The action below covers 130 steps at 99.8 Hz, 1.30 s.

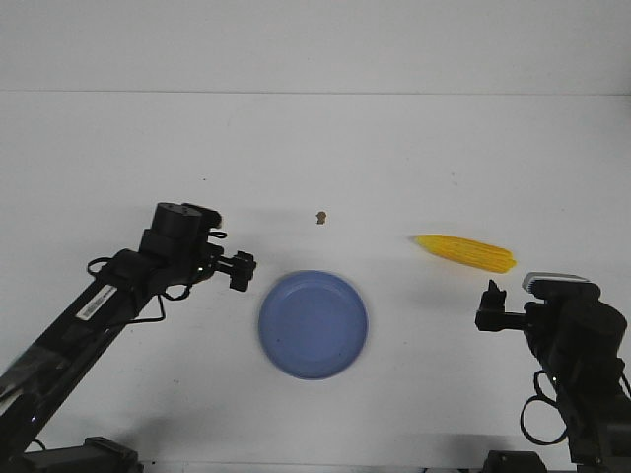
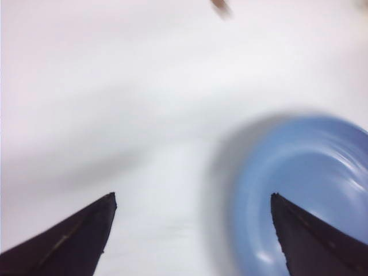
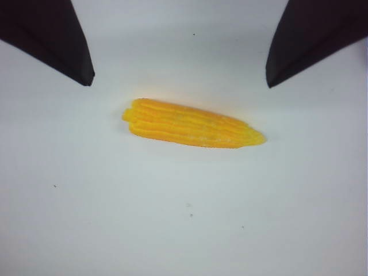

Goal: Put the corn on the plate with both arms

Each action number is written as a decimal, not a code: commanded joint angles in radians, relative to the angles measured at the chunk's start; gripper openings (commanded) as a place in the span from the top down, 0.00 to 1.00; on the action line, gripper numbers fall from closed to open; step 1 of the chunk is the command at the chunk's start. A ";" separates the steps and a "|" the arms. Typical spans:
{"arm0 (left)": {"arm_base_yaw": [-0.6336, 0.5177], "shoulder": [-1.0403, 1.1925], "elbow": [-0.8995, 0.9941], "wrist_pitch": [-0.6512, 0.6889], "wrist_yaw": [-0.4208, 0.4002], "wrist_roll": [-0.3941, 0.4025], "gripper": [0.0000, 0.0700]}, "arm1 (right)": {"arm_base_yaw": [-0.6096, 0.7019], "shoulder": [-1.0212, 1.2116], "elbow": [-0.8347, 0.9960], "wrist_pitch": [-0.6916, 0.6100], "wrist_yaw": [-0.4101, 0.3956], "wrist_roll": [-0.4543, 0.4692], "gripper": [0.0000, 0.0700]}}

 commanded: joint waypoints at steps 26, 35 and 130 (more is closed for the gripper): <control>0.130 -0.142 0.019 -0.080 -0.108 0.056 0.21 | 0.000 0.026 0.014 0.022 -0.003 -0.077 0.10; 0.150 -0.150 0.019 -0.079 -0.107 0.053 0.21 | 0.001 0.081 0.032 0.024 -0.013 -0.130 0.10; 0.152 -0.150 0.019 -0.072 -0.097 0.046 0.21 | 0.008 0.918 0.418 0.006 -0.158 -0.604 0.10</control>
